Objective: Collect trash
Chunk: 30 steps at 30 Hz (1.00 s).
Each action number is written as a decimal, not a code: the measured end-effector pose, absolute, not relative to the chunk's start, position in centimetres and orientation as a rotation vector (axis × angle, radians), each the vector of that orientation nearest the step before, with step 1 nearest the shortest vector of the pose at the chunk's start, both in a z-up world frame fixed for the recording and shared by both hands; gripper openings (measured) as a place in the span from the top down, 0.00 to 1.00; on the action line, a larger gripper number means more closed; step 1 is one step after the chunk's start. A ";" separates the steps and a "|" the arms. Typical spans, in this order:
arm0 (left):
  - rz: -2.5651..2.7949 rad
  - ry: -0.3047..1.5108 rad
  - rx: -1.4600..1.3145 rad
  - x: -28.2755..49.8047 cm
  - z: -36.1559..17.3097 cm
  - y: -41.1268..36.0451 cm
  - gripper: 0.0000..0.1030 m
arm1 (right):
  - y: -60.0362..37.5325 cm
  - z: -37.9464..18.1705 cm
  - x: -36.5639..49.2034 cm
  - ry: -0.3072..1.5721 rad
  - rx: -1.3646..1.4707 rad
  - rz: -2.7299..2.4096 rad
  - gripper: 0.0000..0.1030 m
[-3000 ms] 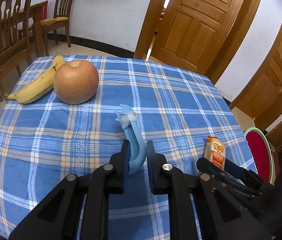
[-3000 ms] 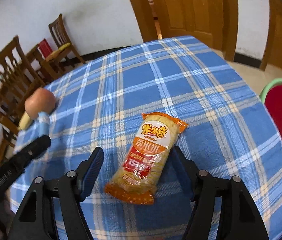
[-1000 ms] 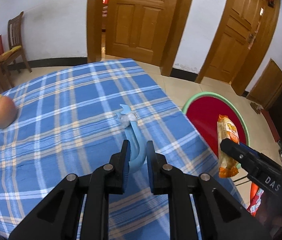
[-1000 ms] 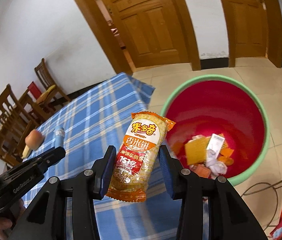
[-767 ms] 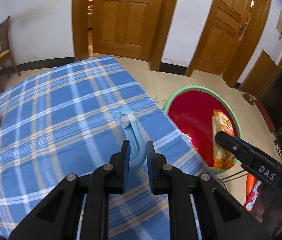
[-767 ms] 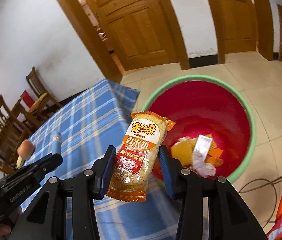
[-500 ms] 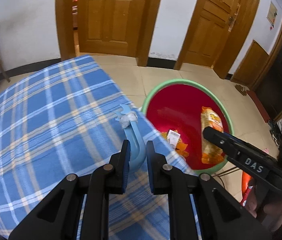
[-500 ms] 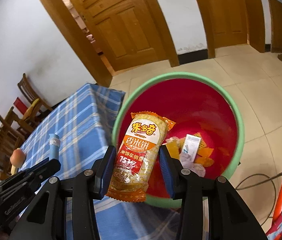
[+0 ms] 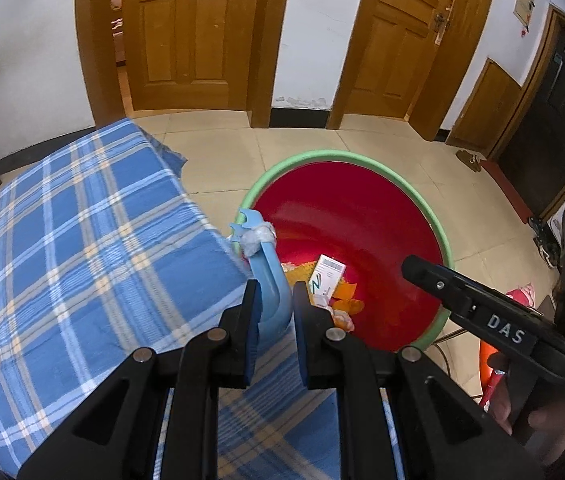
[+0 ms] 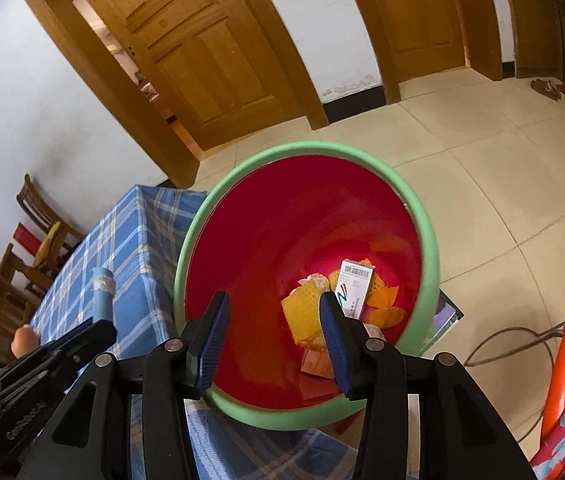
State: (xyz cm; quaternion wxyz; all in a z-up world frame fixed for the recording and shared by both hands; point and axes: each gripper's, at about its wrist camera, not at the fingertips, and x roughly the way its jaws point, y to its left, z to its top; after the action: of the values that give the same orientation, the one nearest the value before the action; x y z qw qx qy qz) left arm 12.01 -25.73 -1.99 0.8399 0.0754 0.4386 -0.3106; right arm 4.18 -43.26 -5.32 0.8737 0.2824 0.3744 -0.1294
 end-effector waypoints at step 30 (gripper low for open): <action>-0.549 0.877 0.156 11.0 -1.0 -23.5 0.39 | -40.9 -3.1 2.0 0.754 0.567 -0.218 0.35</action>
State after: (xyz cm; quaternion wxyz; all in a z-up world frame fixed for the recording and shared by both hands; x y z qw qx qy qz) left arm 10.99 -23.53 -1.04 0.8662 0.0746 0.4187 -0.2622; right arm 1.99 -40.94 -3.14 0.8851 0.2726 0.3623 -0.1049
